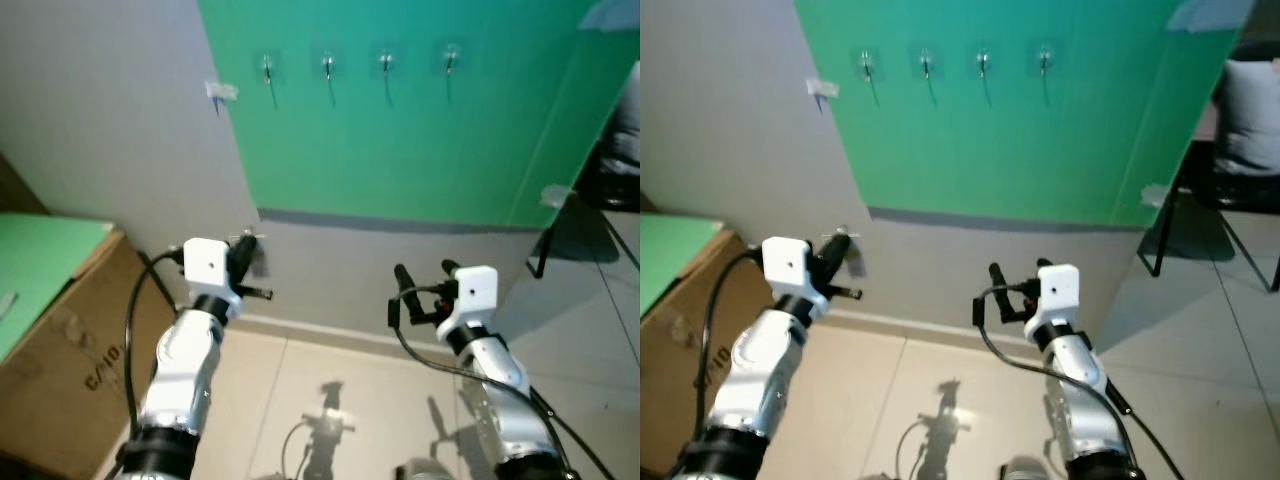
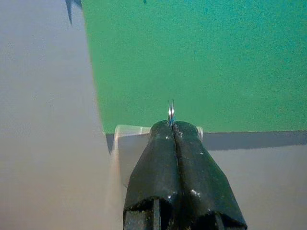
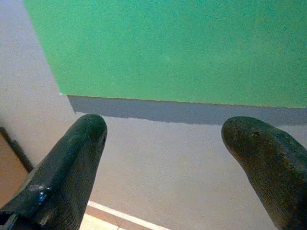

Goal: Hang keys on a hook

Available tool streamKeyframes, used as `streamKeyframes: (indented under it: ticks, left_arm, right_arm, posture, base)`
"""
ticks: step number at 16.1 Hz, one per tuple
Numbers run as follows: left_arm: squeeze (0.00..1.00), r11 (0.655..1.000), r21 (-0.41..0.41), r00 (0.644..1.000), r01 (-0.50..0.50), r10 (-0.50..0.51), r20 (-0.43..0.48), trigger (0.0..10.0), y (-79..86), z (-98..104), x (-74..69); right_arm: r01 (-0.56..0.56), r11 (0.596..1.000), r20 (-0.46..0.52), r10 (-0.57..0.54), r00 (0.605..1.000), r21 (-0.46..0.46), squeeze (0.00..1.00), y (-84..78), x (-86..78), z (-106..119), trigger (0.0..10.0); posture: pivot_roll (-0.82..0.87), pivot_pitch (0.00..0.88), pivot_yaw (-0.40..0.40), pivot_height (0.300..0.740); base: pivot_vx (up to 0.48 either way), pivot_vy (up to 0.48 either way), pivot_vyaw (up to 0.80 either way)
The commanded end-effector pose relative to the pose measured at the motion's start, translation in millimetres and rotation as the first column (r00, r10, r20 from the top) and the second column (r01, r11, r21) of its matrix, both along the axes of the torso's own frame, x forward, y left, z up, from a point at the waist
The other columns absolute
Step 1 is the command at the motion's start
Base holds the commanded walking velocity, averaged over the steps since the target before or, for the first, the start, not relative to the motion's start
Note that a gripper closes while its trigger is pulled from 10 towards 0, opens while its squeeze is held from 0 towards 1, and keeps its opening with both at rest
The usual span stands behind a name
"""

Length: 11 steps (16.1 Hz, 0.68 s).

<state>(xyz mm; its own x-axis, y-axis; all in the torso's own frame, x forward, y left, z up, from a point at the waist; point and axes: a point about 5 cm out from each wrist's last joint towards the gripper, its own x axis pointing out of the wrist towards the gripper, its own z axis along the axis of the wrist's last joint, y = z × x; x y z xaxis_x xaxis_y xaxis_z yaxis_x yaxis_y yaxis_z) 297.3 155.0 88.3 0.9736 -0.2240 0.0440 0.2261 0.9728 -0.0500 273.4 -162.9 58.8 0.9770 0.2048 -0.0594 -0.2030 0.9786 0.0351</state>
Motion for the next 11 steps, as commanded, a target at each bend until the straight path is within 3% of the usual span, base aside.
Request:
streamKeyframes:
  ticks: [1,2,6,11]
  left_arm:
    - [0.0,1.0,0.005,1.0,0.027,-0.027,-0.011,0.0,-6.8,1,3.3]
    - [0.0,1.0,0.018,1.0,0.024,-0.024,-0.001,0.0,-6.0,2,4.8]
    - [0.0,0.995,0.084,0.998,0.048,-0.05,0.031,0.0,-7.7,11,11.8]
    - [0.0,0.99,0.111,0.991,0.092,-0.101,0.086,0.0,-15.4,20,11.9]
  right_arm:
    - [0.016,1.0,-0.015,-0.016,1.0,-0.002,0.0,-4.5,-1.9,-4,10.0]
    - [0.016,1.0,-0.016,-0.016,1.0,0.0,0.0,-4.1,-2.1,-5,10.0]
    - [0.02,1.0,-0.017,-0.02,1.0,0.008,0.0,-3.3,-3.6,-8,10.0]
    - [0.012,1.0,0.022,-0.012,1.0,0.001,0.0,-2.0,-4.1,-5,10.0]
  posture:
    - [-0.24,0.0,0.109,0.713]
    - [-0.24,0.0,0.11,0.713]
    - [-0.25,0.0,0.117,0.713]
    - [-0.24,0.0,0.119,0.713]
  base:
    - [0.0,0.48,0.0]
    - [0.0,0.48,0.0]
    - [0.0,0.0,0.0]
    - [0.463,0.0,0.0]
